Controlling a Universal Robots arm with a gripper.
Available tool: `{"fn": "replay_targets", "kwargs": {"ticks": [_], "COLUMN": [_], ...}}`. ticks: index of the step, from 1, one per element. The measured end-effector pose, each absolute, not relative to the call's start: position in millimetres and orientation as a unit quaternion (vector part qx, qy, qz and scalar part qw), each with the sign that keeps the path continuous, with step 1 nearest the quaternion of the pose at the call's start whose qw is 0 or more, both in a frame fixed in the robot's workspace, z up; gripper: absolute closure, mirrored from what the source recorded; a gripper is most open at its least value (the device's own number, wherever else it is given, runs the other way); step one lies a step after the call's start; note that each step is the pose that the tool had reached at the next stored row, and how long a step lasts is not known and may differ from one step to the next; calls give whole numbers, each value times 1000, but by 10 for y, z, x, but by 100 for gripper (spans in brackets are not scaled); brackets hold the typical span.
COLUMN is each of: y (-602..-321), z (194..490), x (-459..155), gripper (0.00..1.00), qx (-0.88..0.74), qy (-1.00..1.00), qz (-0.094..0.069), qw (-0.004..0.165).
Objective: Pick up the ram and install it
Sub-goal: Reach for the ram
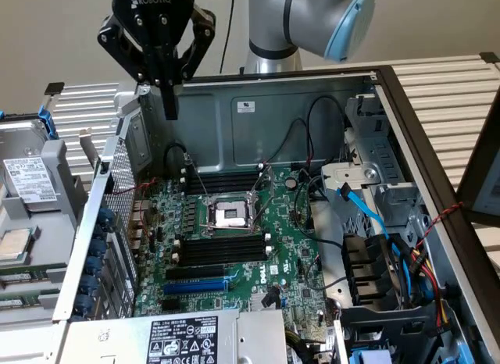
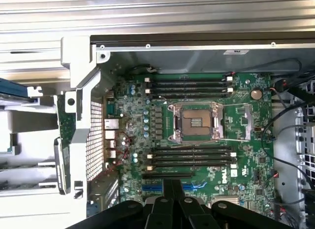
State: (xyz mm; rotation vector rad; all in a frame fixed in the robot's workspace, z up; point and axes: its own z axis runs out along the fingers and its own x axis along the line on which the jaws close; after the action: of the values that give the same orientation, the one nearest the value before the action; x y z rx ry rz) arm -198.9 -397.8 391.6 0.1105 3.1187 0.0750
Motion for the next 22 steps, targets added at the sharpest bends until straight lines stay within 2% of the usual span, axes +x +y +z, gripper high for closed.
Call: {"fn": "replay_targets", "kwargs": {"ticks": [22], "y": [-3970], "z": [3896], "x": [-2993], "gripper": [89], "qx": [35], "qy": [999], "qz": [24], "qw": [9]}}
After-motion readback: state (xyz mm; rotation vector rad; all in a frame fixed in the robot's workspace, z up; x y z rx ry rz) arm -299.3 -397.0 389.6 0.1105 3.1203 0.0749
